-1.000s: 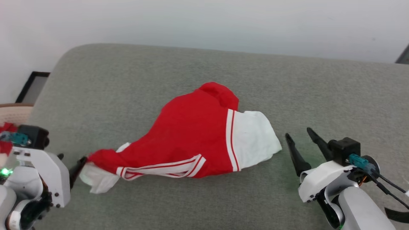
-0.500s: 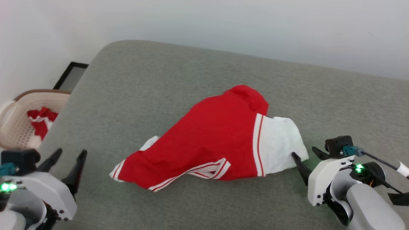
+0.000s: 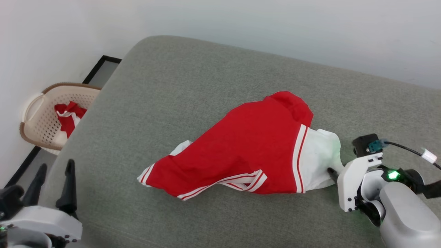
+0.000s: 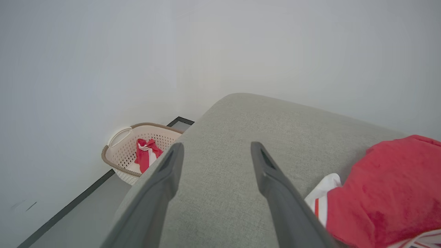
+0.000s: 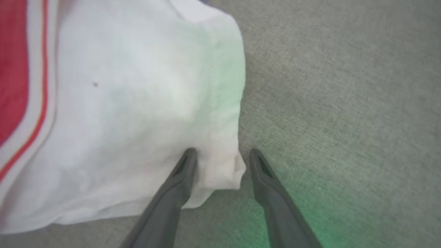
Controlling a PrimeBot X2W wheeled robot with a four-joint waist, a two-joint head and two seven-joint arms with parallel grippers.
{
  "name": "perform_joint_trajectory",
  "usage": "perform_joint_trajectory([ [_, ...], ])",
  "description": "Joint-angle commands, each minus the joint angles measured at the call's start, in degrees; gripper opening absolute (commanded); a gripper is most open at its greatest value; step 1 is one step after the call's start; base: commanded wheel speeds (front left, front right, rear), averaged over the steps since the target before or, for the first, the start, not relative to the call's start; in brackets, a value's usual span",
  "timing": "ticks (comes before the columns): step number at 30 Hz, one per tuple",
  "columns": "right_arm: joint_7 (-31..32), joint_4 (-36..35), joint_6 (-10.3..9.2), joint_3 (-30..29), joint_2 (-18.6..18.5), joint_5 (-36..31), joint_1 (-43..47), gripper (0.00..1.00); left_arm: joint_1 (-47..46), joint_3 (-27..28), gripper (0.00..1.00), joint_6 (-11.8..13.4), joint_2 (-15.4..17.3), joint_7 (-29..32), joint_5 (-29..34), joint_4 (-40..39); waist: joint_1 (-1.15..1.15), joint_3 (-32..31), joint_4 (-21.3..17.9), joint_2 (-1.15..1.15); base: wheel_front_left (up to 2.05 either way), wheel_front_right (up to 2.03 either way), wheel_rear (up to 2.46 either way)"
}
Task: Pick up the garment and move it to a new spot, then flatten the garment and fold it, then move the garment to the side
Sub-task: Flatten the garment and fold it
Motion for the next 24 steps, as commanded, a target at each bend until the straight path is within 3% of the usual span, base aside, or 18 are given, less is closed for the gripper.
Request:
perform_joint_trajectory([
  [1, 0.8, 1.0, 0.02, 1.0, 0.9, 0.6, 0.7, 0.00, 0.7, 0.6, 1.00, -0.2, -0.3, -0.3, 0.1, 0.1, 0.00, 0.1, 0.2, 0.00, 0.00, 0.00, 0.00],
  [12, 1.6, 0.4, -0.04, 2.1, -4.5, 3.7, -4.3, 0.00, 3.2, 7.3, 1.00, -3.2, -4.4, -0.9, 2.5, 0.4, 0.00, -0.1, -0.8, 0.00, 0.00, 0.00, 0.00],
  [24, 5.0, -2.0, -0.04, -1.6, -13.2, 5.6, -1.5, 0.00, 5.3, 11.1, 1.00, -6.2, -5.6, -0.8, 5.3, 0.1, 0.00, -0.5, -4.5, 0.00, 0.00, 0.00, 0.00],
])
